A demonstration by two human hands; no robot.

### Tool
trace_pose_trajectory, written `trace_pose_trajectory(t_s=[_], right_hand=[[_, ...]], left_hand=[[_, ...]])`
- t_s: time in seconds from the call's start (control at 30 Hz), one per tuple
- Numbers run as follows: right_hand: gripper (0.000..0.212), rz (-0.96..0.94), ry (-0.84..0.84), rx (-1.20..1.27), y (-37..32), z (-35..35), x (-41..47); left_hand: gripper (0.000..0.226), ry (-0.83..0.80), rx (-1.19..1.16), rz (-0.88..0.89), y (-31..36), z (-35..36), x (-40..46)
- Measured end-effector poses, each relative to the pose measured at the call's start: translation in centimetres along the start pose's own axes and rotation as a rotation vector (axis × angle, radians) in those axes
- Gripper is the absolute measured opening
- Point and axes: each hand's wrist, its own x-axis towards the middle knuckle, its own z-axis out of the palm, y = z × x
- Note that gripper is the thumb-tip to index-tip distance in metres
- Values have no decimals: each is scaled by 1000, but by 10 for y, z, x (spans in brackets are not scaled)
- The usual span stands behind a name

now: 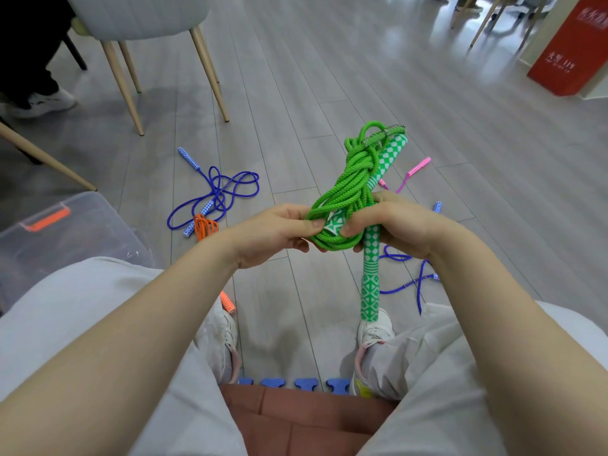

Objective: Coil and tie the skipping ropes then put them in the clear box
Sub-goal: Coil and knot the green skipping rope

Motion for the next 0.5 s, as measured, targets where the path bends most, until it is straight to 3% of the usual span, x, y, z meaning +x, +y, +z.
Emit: trace_pose_trajectory(t_s=[0.37, 0.5], right_hand=[[31, -123, -129, 125, 3, 2, -3], [35, -174, -163, 118, 5, 5, -6]], left_hand=[[22, -132, -189, 10, 7, -4, -6], [37, -210, -215, 35, 7, -3, -8]])
